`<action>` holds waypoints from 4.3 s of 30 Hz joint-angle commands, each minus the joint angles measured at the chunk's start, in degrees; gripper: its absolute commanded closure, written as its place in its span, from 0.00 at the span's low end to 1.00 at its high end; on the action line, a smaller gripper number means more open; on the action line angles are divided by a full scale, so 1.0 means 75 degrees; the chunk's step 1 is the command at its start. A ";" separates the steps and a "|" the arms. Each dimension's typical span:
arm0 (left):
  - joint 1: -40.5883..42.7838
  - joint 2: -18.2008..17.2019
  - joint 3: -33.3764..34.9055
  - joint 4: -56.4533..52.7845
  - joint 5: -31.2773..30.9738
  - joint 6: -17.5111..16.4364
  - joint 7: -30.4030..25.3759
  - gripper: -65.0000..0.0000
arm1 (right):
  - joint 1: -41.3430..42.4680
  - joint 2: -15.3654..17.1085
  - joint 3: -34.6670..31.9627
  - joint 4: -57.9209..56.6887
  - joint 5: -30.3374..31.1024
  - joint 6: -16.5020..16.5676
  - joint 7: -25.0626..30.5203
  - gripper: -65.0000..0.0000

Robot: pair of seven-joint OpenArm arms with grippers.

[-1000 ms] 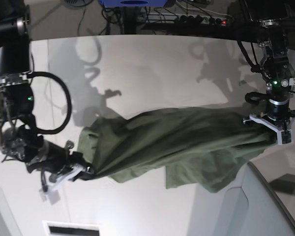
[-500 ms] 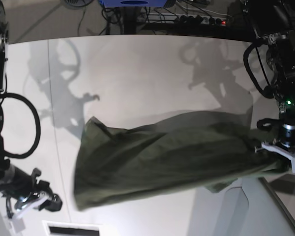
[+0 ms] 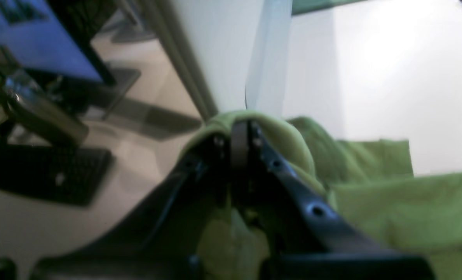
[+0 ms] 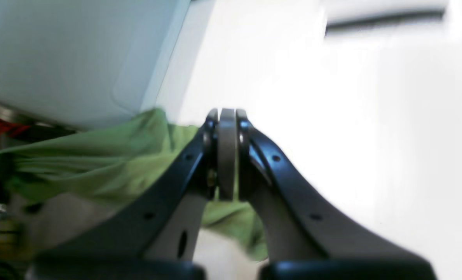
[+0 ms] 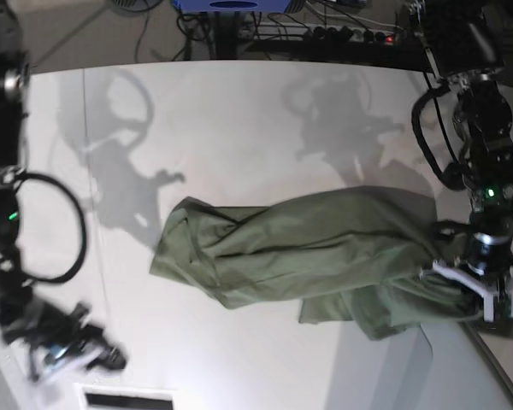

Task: Layout the t-shirt on the table in an organized manner, then fold the t-shirt properly
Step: 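Swing the right gripper outward, stretching the shirt between grippers, then raise both grippers holding the shirt and pull it apart, then lift the green shirt high with both grippers and swing it over the table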

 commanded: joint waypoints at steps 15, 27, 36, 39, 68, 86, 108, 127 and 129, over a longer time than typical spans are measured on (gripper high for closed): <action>0.2529 -0.0052 -0.0047 -0.0479 -0.0043 0.0066 -0.0989 1.00 | 0.1272 -0.1004 -0.4191 -0.4532 0.0053 0.0033 0.2700 0.72; 0.3408 -0.0029 -0.1055 -0.1183 -0.0101 0.0054 -0.1739 1.00 | 0.2221 -0.1988 -0.4332 -0.7380 0.0053 0.0045 0.3919 0.55; 0.3396 -0.0029 -0.1113 -0.1171 -0.0101 0.0031 -0.1739 1.00 | 0.1447 -0.1707 -0.4332 -0.7404 0.0041 0.0045 0.4200 0.52; 0.3385 -0.0029 -0.1078 -0.1183 -0.0101 0.0031 -0.1739 1.00 | 0.1002 -0.1695 -0.4332 -0.7404 0.0041 0.0045 0.4236 0.52; 0.4287 0.0042 0.0281 -0.0503 -0.0031 0.0054 -0.1751 1.00 | -0.2913 0.0497 -0.4285 -0.2492 0.0053 -0.1420 0.4189 0.69; 0.4276 -0.0005 0.0235 -0.0245 -0.0055 0.0031 -0.1739 1.00 | -0.1823 0.0356 -0.4238 -0.0769 0.0112 -0.2804 0.3696 0.52; 0.4276 -0.0005 0.0235 -0.0257 -0.0031 0.0031 -0.1739 1.00 | -0.1811 -0.0136 -0.2937 -0.1859 0.0088 -0.1397 0.3333 0.52; 0.4276 -0.0005 0.0223 -0.0268 -0.0043 0.0031 -0.1739 1.00 | -0.1811 -0.0535 -0.2960 -0.1871 0.0088 -0.1385 0.3321 0.75; 0.4276 -0.0005 0.0223 -0.0362 -0.0043 0.0031 -0.1739 1.00 | -0.1811 -0.0535 -0.2913 -0.1883 0.0088 -0.1385 0.3321 0.97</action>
